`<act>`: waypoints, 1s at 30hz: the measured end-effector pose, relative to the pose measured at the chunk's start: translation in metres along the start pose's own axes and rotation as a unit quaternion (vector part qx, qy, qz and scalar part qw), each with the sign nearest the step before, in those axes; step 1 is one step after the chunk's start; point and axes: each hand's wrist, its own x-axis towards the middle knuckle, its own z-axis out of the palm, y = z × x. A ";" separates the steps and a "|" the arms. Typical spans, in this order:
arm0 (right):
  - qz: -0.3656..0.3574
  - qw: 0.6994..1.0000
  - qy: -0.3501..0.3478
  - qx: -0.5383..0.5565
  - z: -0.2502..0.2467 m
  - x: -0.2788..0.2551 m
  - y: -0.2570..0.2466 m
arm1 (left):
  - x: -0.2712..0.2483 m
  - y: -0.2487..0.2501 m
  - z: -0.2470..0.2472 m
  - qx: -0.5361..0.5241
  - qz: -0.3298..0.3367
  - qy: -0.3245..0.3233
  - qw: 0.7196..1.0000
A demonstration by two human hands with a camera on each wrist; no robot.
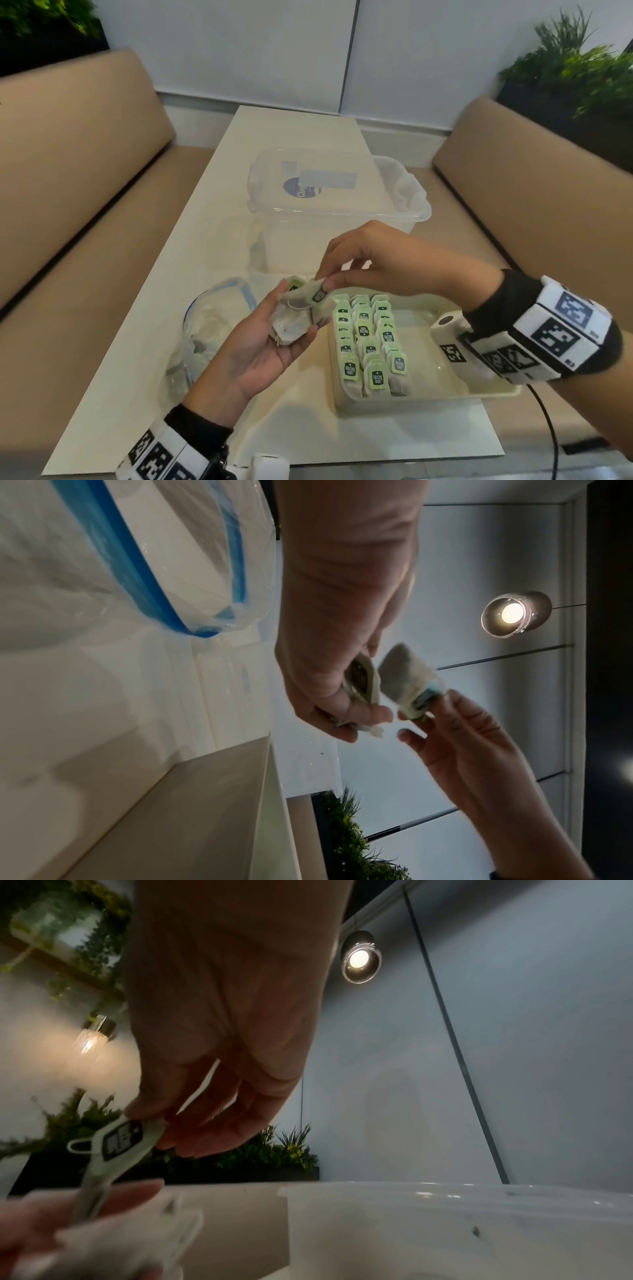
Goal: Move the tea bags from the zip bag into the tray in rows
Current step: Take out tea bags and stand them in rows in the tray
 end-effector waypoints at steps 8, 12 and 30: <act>0.070 0.996 -0.045 -0.018 -0.014 0.014 -0.023 | -0.006 -0.003 0.002 0.017 0.002 -0.055 0.998; 0.081 0.990 -0.020 -0.116 -0.006 0.021 -0.024 | -0.010 -0.008 0.005 0.069 0.034 -0.063 0.995; 0.021 0.979 -0.036 -0.200 -0.005 0.025 -0.046 | -0.002 -0.029 0.007 0.099 0.059 -0.037 0.993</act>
